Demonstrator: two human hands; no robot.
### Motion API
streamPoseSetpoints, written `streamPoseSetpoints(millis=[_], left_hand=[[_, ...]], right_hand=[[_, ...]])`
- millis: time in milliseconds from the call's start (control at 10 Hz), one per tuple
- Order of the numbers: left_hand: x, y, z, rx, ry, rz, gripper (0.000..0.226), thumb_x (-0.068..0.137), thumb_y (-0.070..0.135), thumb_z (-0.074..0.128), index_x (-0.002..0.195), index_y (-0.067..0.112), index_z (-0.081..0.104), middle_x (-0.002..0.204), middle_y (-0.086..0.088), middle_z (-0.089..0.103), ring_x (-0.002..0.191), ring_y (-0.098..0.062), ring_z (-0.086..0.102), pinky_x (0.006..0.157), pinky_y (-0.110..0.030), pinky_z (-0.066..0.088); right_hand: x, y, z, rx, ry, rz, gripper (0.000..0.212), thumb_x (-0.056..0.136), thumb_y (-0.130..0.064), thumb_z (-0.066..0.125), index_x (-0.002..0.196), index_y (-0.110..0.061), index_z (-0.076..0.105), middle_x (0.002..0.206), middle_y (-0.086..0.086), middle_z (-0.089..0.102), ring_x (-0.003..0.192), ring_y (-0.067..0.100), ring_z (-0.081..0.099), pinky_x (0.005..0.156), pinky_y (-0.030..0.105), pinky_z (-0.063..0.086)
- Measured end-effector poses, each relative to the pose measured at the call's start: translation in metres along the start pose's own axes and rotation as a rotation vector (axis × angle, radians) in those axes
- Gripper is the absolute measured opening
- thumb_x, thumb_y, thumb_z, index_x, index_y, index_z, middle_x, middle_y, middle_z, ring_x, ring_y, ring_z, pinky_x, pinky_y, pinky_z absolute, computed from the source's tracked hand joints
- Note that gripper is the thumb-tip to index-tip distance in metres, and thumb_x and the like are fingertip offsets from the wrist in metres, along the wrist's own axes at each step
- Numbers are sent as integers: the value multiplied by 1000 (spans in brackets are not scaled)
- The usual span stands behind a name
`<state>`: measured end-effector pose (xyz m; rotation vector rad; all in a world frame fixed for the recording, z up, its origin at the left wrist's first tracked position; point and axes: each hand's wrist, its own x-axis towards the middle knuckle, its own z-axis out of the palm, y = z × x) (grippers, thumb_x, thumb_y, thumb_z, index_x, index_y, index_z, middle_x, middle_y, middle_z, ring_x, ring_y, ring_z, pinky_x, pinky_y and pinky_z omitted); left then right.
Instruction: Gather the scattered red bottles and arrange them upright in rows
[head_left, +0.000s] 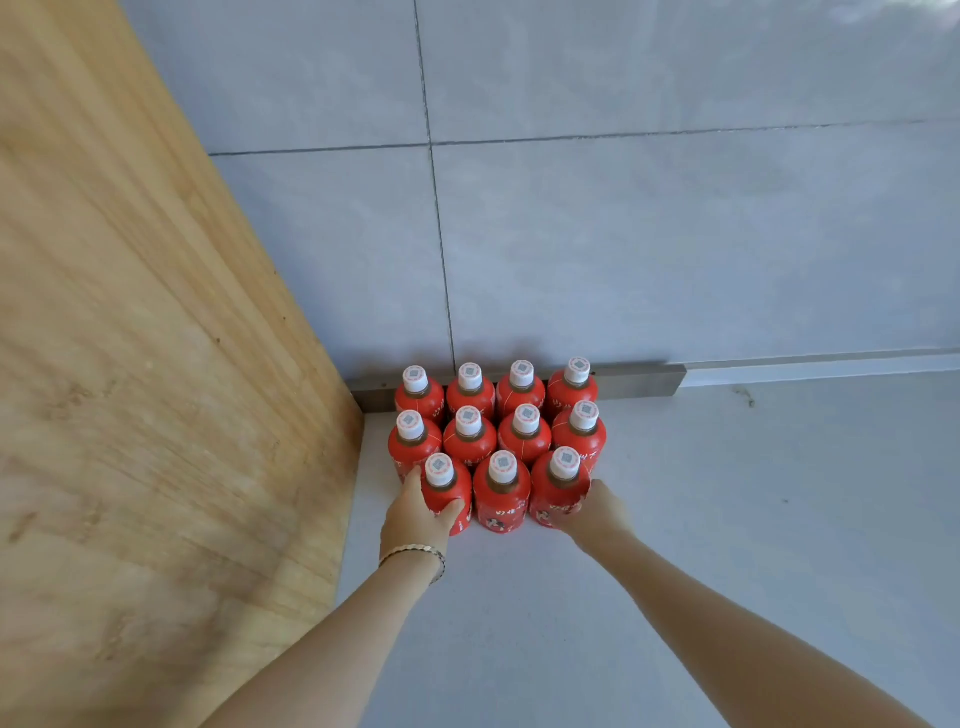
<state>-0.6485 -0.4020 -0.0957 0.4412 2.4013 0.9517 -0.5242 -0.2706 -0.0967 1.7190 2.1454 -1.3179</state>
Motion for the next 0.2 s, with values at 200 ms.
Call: streamPoseSetpoints(millis=[200], left_hand=[[-27, 9, -6, 305, -204, -154, 28, 85, 31, 52, 98, 8, 58, 85, -8, 61, 82, -28, 55, 72, -29, 43]], right_hand=[[-29, 25, -31, -218, -437, 65, 28, 92, -17, 55, 111, 3, 50, 78, 6, 60, 60, 15, 63, 57, 20, 53]])
